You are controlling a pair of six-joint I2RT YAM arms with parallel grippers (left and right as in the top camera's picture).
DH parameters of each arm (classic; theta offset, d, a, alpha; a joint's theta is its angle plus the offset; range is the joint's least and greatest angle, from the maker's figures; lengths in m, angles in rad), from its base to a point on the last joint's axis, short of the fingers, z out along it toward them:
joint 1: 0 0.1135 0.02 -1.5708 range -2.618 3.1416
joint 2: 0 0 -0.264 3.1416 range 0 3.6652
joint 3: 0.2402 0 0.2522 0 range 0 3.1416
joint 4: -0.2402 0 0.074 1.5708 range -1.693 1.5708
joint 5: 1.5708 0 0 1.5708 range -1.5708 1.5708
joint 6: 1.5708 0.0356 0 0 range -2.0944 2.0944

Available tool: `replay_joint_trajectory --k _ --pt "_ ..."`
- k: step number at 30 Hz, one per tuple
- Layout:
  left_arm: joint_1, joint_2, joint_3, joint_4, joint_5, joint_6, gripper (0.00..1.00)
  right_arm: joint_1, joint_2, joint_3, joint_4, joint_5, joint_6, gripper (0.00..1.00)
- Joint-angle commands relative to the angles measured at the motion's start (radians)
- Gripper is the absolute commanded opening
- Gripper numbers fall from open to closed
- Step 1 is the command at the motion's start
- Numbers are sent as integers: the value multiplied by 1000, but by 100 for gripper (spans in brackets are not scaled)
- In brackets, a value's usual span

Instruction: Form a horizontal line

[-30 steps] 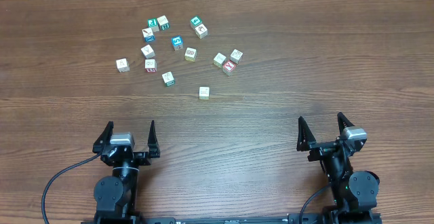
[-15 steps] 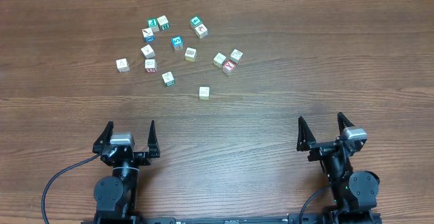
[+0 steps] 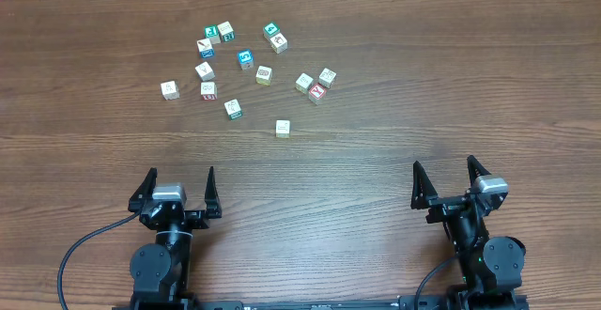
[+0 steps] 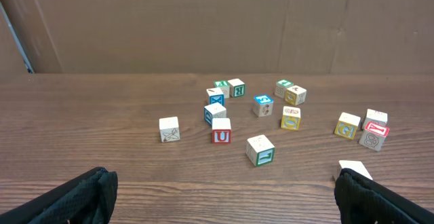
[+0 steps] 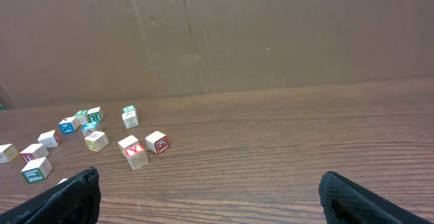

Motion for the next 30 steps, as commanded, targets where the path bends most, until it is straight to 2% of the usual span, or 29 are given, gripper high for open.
replay_joint_trajectory --k 1,23,30 --pt "4 -11 -3 3 12 16 99 -1 -12 -10 3 8 -4 100" --pt "5 -11 -3 14 9 23 99 -1 -12 -10 3 8 -4 100" --pt "4 -11 16 145 196 22 100 -1 -11 -10 3 8 -4 100"
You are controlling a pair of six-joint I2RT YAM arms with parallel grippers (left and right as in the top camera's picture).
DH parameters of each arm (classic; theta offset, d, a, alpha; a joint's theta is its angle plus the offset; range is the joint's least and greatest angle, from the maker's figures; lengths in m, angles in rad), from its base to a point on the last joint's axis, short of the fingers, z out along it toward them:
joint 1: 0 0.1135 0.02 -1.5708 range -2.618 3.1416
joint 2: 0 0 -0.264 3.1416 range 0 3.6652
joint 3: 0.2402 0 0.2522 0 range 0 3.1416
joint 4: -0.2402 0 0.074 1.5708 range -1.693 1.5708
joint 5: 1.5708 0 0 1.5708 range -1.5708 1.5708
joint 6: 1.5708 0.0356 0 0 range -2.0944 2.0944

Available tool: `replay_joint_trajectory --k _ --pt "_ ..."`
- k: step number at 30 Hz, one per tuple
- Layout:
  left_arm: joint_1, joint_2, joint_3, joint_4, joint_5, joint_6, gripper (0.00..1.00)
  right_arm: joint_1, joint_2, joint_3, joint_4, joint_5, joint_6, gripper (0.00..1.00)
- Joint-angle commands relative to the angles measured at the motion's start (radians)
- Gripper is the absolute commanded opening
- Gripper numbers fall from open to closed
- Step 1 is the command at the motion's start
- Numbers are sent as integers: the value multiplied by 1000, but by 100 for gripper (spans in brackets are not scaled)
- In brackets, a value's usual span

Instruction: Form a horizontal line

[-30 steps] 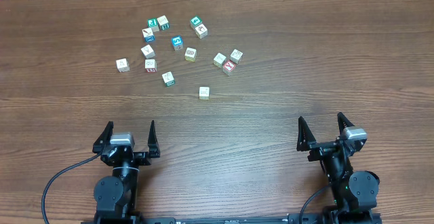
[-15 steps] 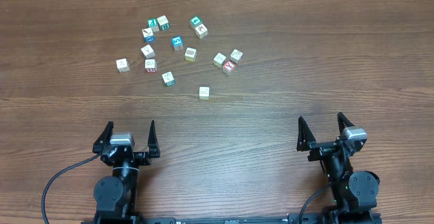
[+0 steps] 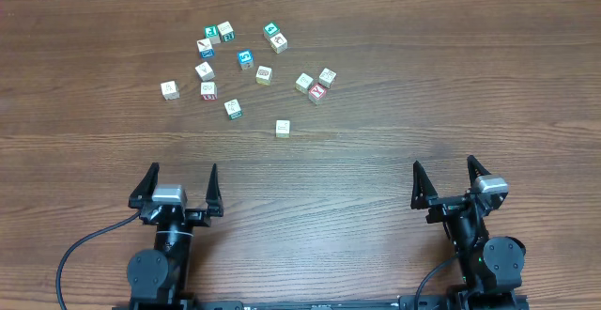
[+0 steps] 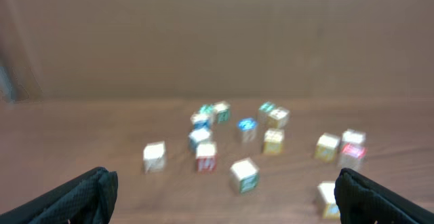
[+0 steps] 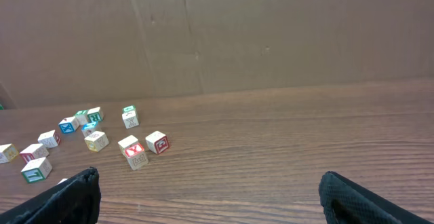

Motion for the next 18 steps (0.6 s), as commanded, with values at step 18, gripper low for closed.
replay_joint_trajectory --k 18 --pt "4 113 718 -172 320 23 100 -1 -12 -10 2 8 -4 100"
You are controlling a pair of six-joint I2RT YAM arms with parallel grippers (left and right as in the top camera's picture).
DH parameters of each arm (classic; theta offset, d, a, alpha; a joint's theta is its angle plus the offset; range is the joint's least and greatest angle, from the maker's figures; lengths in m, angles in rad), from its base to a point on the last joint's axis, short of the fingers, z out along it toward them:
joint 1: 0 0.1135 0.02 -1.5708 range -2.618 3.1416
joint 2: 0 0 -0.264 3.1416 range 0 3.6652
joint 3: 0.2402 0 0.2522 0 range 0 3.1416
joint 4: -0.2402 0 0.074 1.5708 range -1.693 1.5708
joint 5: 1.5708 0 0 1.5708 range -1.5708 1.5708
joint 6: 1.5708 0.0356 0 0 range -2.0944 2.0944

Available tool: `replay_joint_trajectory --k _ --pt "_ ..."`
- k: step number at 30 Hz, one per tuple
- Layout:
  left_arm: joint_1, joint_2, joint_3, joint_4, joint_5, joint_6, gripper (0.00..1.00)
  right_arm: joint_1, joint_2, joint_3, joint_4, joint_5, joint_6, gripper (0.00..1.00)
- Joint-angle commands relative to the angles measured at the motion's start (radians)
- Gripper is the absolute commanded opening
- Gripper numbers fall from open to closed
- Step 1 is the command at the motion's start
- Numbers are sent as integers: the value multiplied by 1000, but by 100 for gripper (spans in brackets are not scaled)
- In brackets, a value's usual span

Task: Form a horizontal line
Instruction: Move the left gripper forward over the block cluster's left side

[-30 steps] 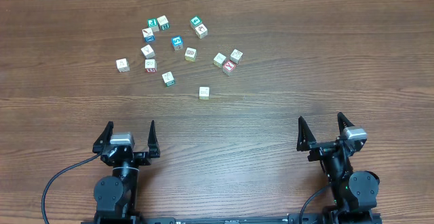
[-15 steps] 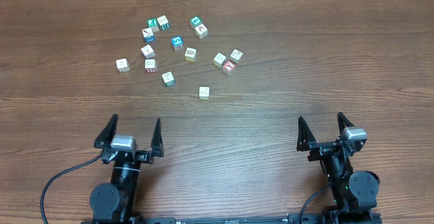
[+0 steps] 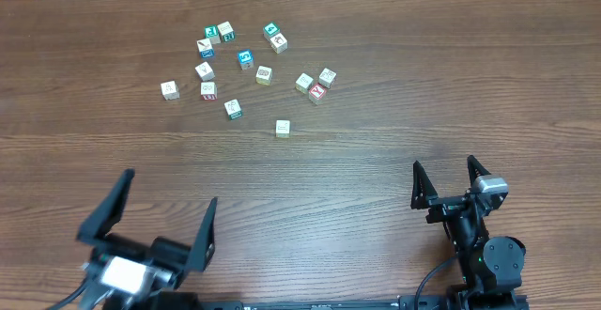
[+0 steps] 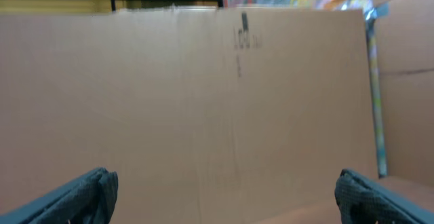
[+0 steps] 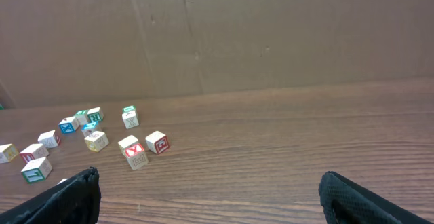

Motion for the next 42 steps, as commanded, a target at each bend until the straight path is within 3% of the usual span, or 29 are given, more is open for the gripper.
replay_joint_trajectory --k 1,17,24,31,42 --pt "4 120 194 -85 18 19 100 -1 -12 -10 2 8 -4 100" --pt "4 917 1282 -894 11 115 100 -1 -12 -10 2 8 -4 100" --pt "4 1246 1667 -1181 11 175 99 -1 -12 -10 2 8 -4 100" --pt "5 1422 1726 -1310 11 176 99 -1 -12 -10 2 8 -4 100" --pt "5 1553 1725 -1305 11 176 99 -1 -12 -10 2 8 -4 100"
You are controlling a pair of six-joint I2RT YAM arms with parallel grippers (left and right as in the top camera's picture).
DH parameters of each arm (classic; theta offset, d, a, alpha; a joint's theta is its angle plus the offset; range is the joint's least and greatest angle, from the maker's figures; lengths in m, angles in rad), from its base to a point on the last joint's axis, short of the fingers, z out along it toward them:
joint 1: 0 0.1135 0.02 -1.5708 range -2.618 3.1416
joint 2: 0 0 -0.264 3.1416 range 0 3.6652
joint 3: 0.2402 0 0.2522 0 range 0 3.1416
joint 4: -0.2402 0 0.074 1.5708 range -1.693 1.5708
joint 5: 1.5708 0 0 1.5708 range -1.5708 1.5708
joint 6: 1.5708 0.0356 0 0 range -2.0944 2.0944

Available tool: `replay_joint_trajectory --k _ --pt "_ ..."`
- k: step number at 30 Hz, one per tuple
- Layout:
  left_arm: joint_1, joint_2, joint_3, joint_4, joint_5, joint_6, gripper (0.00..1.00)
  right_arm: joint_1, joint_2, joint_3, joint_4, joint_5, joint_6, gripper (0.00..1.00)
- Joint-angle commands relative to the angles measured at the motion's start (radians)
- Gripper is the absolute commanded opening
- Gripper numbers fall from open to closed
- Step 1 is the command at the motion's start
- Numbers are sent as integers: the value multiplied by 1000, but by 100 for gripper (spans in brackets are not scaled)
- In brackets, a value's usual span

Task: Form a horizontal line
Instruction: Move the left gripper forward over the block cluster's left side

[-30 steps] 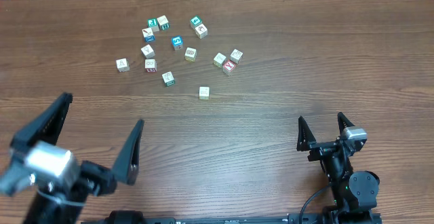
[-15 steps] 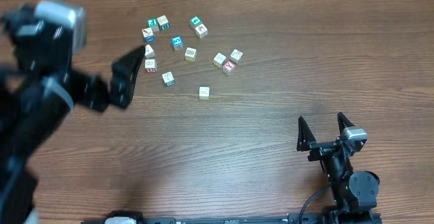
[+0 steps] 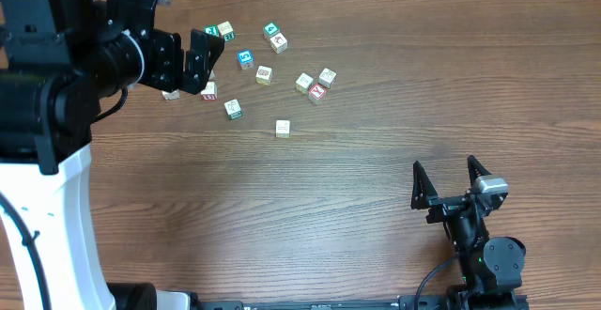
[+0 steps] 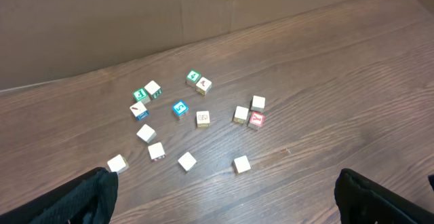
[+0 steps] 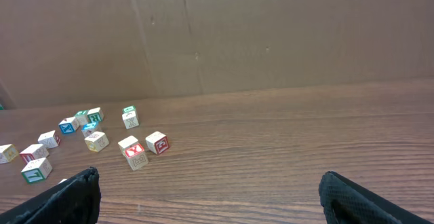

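Several small wooden letter blocks lie scattered on the back left of the table (image 3: 376,178), in no line. Among them are a blue block (image 4: 180,107), a red block (image 4: 256,119) and a lone plain block (image 4: 241,163) nearest the front. My left arm (image 3: 56,75) is raised high over the back left and covers a few blocks in the overhead view. My left gripper (image 4: 224,187) is open, well above the blocks, holding nothing. My right gripper (image 3: 444,166) rests open at the front right, far from the blocks.
A brown cardboard wall (image 5: 203,34) stands along the table's back edge. The right wrist view shows the block cluster (image 5: 88,132) off to its left, with bare wood (image 5: 285,149) ahead.
My left arm was low at the front left, its camera facing the cardboard wall. Now it is high over the back left, looking down on the blocks. Blocks and right arm are unchanged.
Both arms rested at the front edge with grippers open and the blocks scattered at the back left. Then the left wrist view blurred, later it faced the wall, and now the left arm is raised above the blocks. No block has shifted.
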Motion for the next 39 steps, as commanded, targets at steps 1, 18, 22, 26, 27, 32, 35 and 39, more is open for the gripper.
replay_joint_trajectory --k 1,18,22,26,27,32,35,39 --pt "5 35 24 18 0 24 100 -1 -10 -10 3 8 -4 100" --pt "6 306 24 31 -415 -250 24 -1 -10 -10 3 8 -4 100" --pt "6 379 24 29 -401 -301 88 -1 -10 -10 3 8 -4 100" --pt "4 451 24 43 -297 -300 98 -1 -10 -10 3 8 -4 100" --pt "3 467 24 50 -276 -300 98 -1 -10 -10 3 8 -4 100" --pt "0 559 24 95 -252 -312 96 -1 -10 -10 3 8 -4 100" --pt "1 612 24 116 -261 -327 96 -1 -10 -10 3 8 -4 100" --pt "6 670 24 140 -270 -341 91 -1 -10 -10 3 8 -4 100"
